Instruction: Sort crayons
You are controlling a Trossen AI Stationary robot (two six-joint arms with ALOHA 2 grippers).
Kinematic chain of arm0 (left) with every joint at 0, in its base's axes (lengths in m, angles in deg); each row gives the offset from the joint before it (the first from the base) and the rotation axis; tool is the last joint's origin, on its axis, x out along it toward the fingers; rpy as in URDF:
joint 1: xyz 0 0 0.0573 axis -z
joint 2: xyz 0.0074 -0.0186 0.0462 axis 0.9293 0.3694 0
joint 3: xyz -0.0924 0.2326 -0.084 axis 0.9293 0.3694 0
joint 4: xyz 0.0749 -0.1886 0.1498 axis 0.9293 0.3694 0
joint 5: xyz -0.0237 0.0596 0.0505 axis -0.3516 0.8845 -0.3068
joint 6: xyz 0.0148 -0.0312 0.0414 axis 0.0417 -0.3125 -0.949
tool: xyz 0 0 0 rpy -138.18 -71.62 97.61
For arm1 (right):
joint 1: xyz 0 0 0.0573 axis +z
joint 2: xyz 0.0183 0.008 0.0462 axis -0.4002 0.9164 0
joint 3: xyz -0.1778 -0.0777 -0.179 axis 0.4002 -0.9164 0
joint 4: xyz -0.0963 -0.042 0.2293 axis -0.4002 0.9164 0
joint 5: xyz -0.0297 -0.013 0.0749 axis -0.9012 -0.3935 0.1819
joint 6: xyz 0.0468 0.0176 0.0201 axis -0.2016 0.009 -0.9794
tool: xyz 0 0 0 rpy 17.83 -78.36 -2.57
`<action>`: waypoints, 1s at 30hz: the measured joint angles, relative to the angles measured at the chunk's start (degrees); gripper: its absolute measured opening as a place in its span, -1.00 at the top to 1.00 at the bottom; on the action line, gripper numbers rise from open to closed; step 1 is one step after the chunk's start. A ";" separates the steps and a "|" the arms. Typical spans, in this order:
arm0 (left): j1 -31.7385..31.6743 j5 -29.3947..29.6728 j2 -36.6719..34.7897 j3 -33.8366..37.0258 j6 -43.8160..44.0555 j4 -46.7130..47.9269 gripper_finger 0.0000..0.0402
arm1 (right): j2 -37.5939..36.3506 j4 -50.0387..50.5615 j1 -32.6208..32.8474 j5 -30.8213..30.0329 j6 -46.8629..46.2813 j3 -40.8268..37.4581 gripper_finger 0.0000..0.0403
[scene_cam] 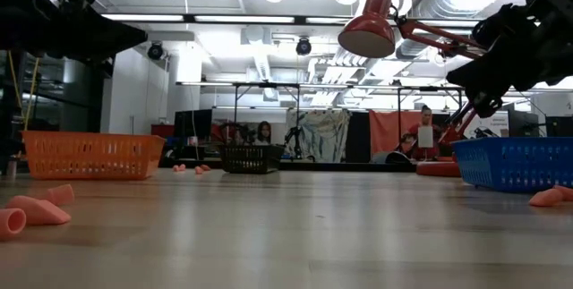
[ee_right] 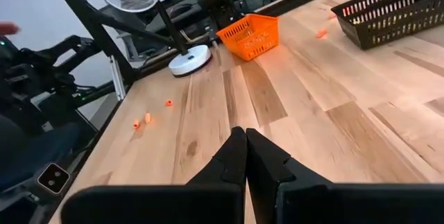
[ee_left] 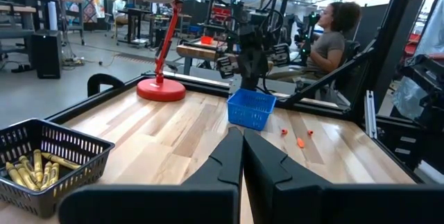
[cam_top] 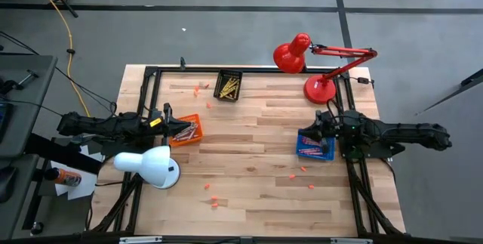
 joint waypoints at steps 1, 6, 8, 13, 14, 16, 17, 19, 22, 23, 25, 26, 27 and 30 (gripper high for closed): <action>0.00 0.02 0.00 0.00 0.00 0.00 1.00 | -0.50 0.07 0.33 -0.20 0.01 0.00 1.00; 0.00 0.02 0.00 0.00 0.00 0.00 1.00 | -8.46 0.13 2.83 -0.64 0.01 0.00 1.00; 0.00 0.02 0.00 0.00 0.00 0.02 1.00 | -12.28 0.05 3.30 -0.66 0.01 0.00 1.00; 0.00 0.06 0.22 -0.08 0.00 -0.08 1.00 | -12.36 -4.67 4.85 -1.06 0.01 0.02 1.00; 0.00 0.04 0.22 -0.07 0.00 -0.01 1.00 | -12.36 -4.57 5.33 -1.14 0.01 0.02 1.00; 0.00 0.08 0.34 -0.09 0.00 -0.17 1.00 | -12.36 -4.22 6.49 -1.29 -0.01 -0.03 1.00; 0.00 0.07 0.47 -0.07 0.00 -0.09 1.00 | -12.36 -4.18 6.90 -1.32 0.01 -0.08 1.00; 0.02 0.04 0.40 -0.07 0.00 0.02 1.00 | -12.37 -3.25 7.60 -1.31 0.00 -0.09 1.00; 0.00 0.02 0.21 -0.07 0.00 0.31 1.00 | -12.38 -2.60 8.29 -1.32 0.01 -0.09 1.00; 0.00 0.02 0.04 -0.07 0.00 0.27 1.00 | -12.38 -2.57 8.45 -1.32 0.01 -0.09 1.00; 0.06 0.01 -0.53 -0.07 0.00 0.26 1.00 | -12.36 -2.16 8.50 -1.32 0.01 -0.09 1.00; 0.08 0.02 -0.92 -0.07 0.01 0.31 1.00 | -12.18 -2.12 8.50 -1.32 0.01 -0.09 1.00; 0.09 0.02 -1.09 -0.07 0.00 0.29 1.00 | -11.85 -2.13 8.48 -1.35 0.01 -0.09 1.00; 0.07 -0.09 -1.07 -0.07 0.00 0.26 1.00 | -11.60 -1.33 8.48 -1.68 -0.01 -0.09 1.00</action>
